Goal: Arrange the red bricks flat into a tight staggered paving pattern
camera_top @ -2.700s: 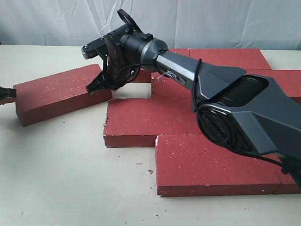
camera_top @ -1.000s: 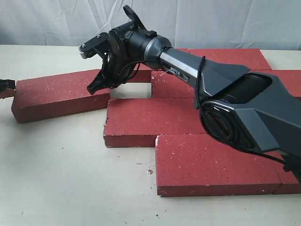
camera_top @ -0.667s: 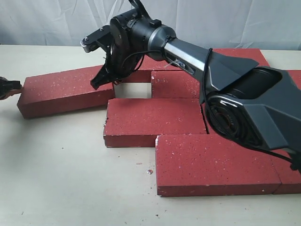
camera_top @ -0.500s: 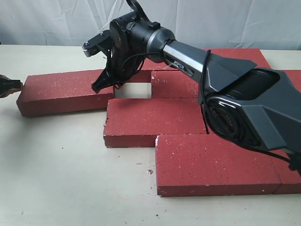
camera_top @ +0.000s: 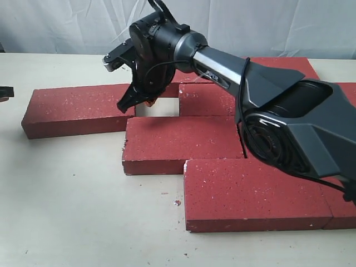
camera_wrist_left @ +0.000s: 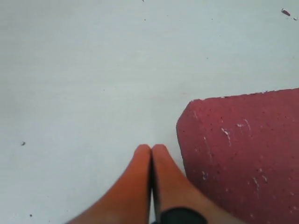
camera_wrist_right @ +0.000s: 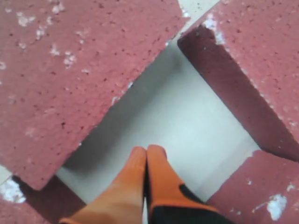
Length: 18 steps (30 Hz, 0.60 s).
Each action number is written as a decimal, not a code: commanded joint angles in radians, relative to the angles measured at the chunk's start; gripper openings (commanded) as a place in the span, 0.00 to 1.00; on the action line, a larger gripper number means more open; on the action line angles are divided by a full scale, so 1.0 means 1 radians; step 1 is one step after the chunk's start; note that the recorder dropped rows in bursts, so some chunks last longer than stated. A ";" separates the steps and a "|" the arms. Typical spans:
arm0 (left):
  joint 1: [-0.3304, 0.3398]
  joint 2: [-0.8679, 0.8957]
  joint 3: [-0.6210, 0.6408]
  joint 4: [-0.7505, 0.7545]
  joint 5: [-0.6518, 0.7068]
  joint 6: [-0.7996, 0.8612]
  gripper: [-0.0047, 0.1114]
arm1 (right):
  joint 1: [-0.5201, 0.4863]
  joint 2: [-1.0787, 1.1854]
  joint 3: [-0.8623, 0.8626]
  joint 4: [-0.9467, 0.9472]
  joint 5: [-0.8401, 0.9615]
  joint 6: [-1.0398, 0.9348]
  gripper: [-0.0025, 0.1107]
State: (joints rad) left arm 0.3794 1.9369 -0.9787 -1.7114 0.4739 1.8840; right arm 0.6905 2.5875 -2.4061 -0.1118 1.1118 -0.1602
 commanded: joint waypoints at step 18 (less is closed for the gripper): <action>-0.005 0.019 -0.027 -0.033 -0.068 0.003 0.04 | -0.004 -0.409 0.396 0.133 0.109 -0.169 0.01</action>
State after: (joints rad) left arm 0.3794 1.9400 -0.9872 -1.7289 0.3986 1.8677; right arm 0.6905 2.2678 -2.1286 -0.0141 1.2136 -0.2840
